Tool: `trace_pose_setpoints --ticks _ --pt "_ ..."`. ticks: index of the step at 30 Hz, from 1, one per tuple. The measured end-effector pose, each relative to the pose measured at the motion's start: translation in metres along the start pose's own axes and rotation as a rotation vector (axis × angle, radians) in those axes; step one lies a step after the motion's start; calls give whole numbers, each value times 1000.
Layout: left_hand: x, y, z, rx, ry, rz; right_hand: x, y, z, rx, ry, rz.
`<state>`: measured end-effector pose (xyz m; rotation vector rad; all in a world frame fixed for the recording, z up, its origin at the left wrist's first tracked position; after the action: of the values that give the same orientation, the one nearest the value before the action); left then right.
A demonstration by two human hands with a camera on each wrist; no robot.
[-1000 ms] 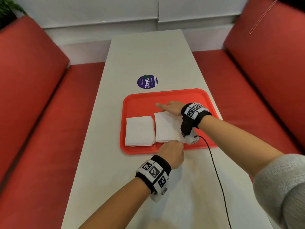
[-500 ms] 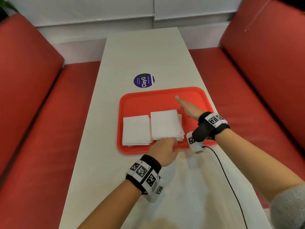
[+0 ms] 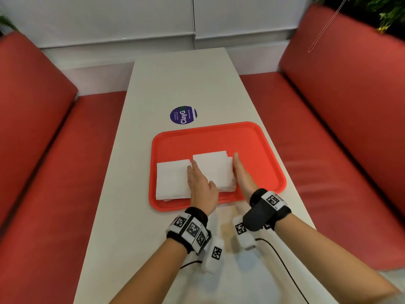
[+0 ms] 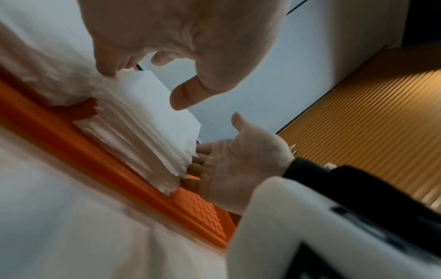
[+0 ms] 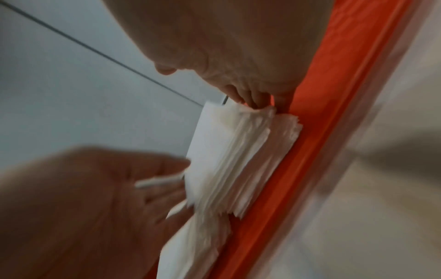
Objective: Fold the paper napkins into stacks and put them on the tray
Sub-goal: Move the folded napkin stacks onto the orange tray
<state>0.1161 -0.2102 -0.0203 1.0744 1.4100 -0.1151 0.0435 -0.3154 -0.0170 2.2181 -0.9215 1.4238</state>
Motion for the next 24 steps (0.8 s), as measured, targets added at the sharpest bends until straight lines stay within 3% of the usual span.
trace_pose_setpoints --ticks 5,9,12,18,24 --pt "0 -1 1 -3 -35 0 -27 4 31 0 40 -20" --pt "1 0 -1 1 -36 -38 -18 -4 21 -61 60 -13" --pt "1 4 -3 -39 -34 -87 -8 -7 5 -147 94 -36" --pt "12 13 -3 -102 49 -157 -36 -1 0 -310 201 -140" --pt "13 17 9 -56 74 -57 -34 -9 4 -296 138 -93"
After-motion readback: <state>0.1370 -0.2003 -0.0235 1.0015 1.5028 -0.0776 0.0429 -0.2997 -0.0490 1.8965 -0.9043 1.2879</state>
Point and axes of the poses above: each hand's wrist, its own z-axis towards the middle knuckle, its own y-axis out of the back of the hand, x = y × z, the point moved 1 cm from there along z, towards the middle knuckle, and after that the axes turned 3 degrees about z, right-handed, at the moved point
